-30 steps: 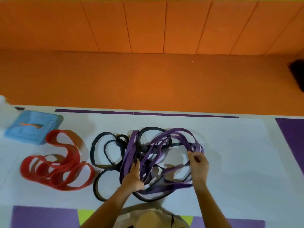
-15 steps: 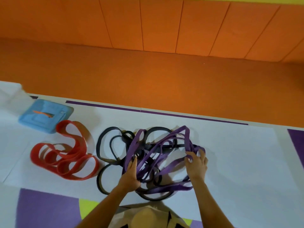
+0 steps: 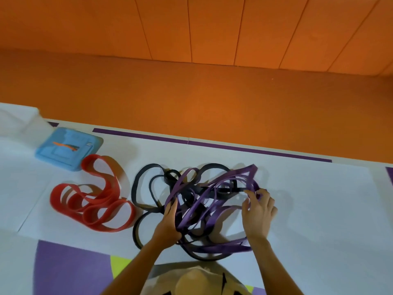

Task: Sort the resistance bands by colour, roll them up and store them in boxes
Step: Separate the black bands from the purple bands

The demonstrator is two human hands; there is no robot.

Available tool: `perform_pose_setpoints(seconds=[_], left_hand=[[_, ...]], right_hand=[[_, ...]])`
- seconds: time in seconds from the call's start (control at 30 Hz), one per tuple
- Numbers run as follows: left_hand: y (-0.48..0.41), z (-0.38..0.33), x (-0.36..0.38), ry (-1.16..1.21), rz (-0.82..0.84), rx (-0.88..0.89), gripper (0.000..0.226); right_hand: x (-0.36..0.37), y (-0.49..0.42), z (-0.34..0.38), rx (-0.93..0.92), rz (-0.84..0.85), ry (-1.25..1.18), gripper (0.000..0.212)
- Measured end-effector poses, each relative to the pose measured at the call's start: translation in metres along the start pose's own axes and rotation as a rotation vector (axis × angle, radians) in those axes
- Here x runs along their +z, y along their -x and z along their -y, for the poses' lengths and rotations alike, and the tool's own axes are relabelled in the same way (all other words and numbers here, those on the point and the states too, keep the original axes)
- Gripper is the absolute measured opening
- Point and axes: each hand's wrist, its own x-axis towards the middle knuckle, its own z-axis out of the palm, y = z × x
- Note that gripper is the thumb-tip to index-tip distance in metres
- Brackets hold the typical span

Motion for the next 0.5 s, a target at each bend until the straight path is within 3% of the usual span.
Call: perform_pose_setpoints(seconds=[0.1,0.23,0.4,0.5], left_hand=[[0.007,0.006,-0.003,0.027,-0.028,0.106,0.113],[0.021,0.006,0.000,-0.012,-0.016,0.251,0.116],[0.024,0.000,-0.016,0.110,-0.273,0.147,0.115],[0.023,0.007,-0.029,0.130,-0.388,0.093,0.101]], right_hand=[[0.005,-0.007,0.021,-0.094,0.051,-0.113,0.021],[0.018,-0.001,0.047,-0.254,0.324,-0.426,0.025],[0.035,0.010,0.074,-0.445,0.607,-0.514,0.029],[0.041,0.014,0.078,-0.553,0.870,-0.379,0.033]])
